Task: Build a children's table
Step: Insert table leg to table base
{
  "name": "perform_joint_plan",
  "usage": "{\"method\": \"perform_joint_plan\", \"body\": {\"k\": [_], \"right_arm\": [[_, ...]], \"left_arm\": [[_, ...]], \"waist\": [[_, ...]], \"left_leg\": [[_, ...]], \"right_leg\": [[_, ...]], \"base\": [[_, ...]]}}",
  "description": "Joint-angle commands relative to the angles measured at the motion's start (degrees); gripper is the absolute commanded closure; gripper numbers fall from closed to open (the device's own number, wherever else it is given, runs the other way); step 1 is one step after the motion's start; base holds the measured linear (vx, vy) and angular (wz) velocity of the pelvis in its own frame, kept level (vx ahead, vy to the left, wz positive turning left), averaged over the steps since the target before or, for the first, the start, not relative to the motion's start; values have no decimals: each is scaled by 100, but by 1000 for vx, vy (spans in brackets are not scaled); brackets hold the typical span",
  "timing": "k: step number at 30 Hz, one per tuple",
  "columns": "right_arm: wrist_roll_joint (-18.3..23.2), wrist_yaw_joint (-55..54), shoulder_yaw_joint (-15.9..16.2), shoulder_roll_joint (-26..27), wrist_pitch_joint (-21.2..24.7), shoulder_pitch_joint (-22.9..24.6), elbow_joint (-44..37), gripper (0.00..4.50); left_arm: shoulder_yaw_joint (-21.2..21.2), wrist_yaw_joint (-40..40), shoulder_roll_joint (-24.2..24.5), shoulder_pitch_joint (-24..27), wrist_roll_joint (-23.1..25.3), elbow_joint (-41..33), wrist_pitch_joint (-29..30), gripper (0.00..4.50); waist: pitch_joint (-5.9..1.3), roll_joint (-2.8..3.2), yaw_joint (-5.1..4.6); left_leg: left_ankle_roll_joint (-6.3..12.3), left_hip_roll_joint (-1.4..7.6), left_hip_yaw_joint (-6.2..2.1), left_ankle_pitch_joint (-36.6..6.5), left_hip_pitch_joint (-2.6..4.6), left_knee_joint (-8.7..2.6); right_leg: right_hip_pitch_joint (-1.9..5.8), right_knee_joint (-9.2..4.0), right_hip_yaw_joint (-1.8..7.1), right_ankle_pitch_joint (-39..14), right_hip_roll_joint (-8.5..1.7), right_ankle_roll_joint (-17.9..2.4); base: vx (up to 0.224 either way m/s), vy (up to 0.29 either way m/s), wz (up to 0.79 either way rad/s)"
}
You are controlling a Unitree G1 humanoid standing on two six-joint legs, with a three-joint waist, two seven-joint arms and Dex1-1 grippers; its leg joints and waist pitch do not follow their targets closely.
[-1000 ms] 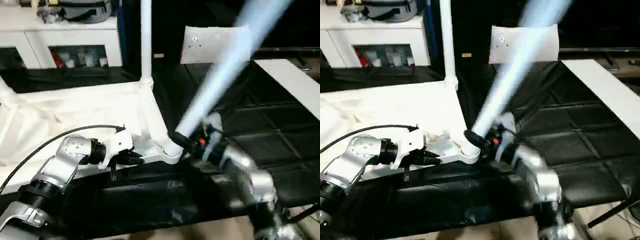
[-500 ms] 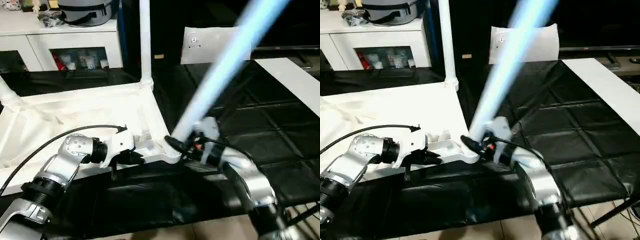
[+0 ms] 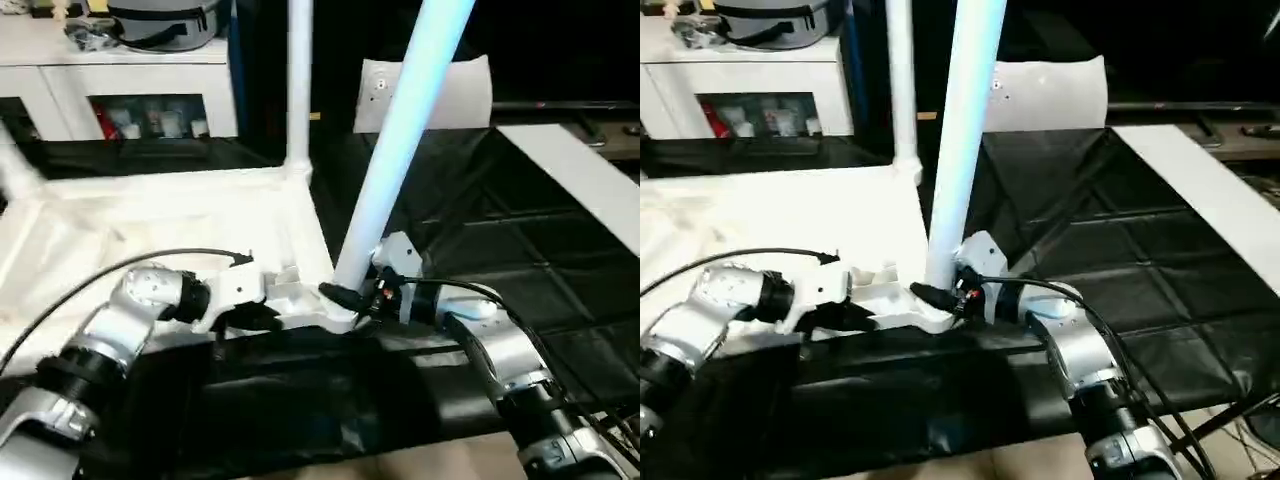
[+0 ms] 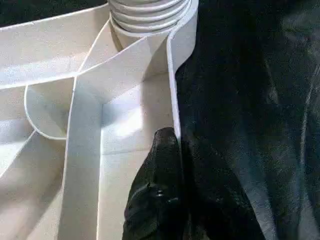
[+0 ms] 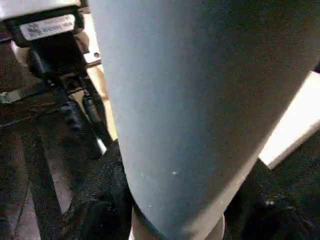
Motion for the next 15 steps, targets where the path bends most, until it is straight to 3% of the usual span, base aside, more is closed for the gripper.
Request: {"method": "perform_joint_plan", "body": {"k": [1, 3, 6, 8, 15], "right_arm": [[-121, 427, 545, 3, 309, 359, 348, 261], [-97, 691, 734, -8, 423, 488, 144, 261], [-112, 715, 762, -6, 435, 512, 112, 261], [-162, 658, 768, 38, 403, 505, 176, 261], [-300, 285, 615, 194, 339, 417, 372, 261]], "left_arm": [[-87, 59, 67, -208, 254, 136, -97, 450], [-118, 85, 52, -364, 327, 392, -180, 450], [-113, 91, 45, -395, 345, 445, -190, 450], [-85, 99, 45, -401, 370, 486, -194, 450], [7, 161, 104, -283, 276, 406, -123, 450]], "waist": [[-200, 85, -16], [-221, 82, 18], [-251, 65, 55], [-248, 66, 63], [-225, 61, 79]], "left_leg": [[183, 29, 31, -2157, -50, -432], [204, 45, 59, -1918, -45, -441], [193, 69, 79, -1577, -83, -457], [193, 65, 96, -1512, -84, -458], [103, 51, 102, -1792, -51, -464]], "right_leg": [[149, -453, 284, -3107, -403, -264], [149, -397, 337, -2728, -391, -440], [198, -298, 377, -2159, -388, -643], [203, -279, 385, -2059, -385, -699], [160, -330, 394, -2640, -394, -533]], "base": [[0, 0, 0], [0, 0, 0], [0, 0, 0], [0, 0, 0], [0, 0, 0]]}}
